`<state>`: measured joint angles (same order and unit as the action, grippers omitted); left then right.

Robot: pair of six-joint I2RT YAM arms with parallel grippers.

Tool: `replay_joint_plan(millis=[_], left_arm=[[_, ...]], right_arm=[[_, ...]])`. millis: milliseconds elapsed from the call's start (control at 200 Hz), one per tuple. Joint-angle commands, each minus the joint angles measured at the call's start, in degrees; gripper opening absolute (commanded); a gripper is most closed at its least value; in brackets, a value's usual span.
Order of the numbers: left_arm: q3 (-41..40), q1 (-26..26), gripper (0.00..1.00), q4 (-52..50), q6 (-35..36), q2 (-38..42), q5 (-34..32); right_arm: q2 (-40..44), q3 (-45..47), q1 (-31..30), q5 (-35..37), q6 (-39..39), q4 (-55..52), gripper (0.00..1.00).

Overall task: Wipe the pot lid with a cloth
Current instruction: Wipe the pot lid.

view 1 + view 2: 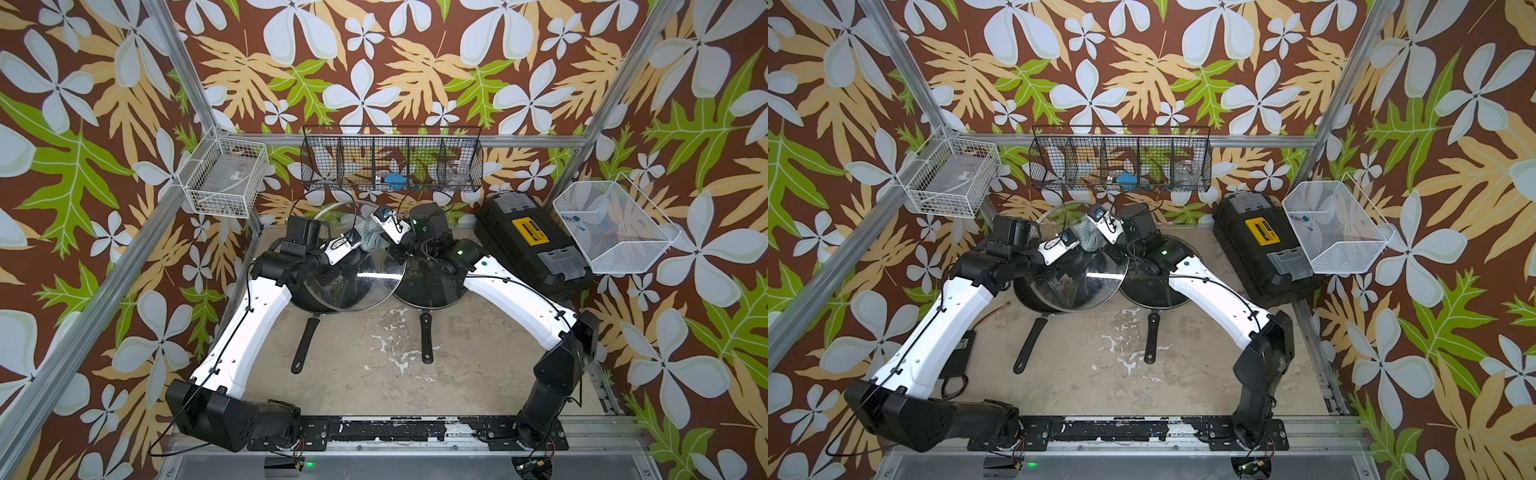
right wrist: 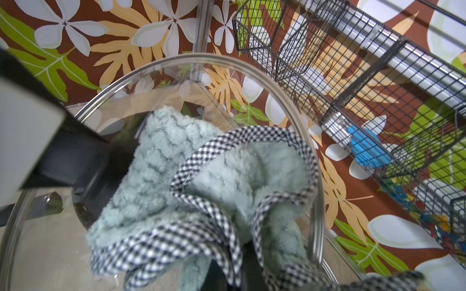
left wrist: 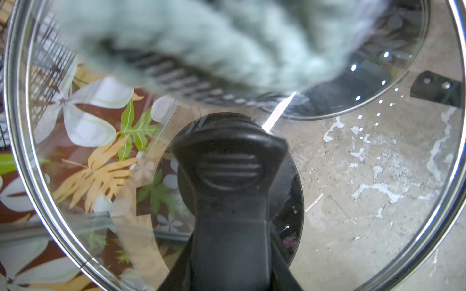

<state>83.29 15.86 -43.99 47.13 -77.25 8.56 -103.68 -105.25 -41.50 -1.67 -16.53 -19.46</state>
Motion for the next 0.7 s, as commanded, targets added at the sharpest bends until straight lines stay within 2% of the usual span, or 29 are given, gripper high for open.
replay_joint_plan(millis=[0, 125, 350, 445, 530, 696], left_arm=[[-0.6, 0.5, 0.0, 7.2, 13.7, 1.8, 8.1], [-2.0, 1.0, 0.0, 7.2, 20.5, 2.4, 8.3], [-2.8, 1.7, 0.0, 7.3, 26.8, 2.6, 7.6], [-2.7, 1.7, 0.0, 7.7, 26.5, 2.6, 7.1], [-2.9, 1.7, 0.0, 7.7, 25.4, 2.7, 7.1], [-4.4, 1.7, 0.0, 8.7, 21.0, 3.2, 6.8]], right_arm=[[-2.6, -3.8, 0.1, -1.6, -1.1, -2.4, 0.0], [-6.0, -8.6, -0.7, -4.5, -2.6, -3.9, 0.0], [-11.1, -14.4, -3.8, -8.2, -7.9, -6.1, 0.0], [-11.9, -14.9, -4.2, -8.0, -7.8, -5.8, 0.0], [-11.3, -14.3, -3.9, -4.3, -7.6, -5.6, 0.0], [-6.6, -9.8, -1.4, -0.1, -6.7, -4.7, 0.0]])
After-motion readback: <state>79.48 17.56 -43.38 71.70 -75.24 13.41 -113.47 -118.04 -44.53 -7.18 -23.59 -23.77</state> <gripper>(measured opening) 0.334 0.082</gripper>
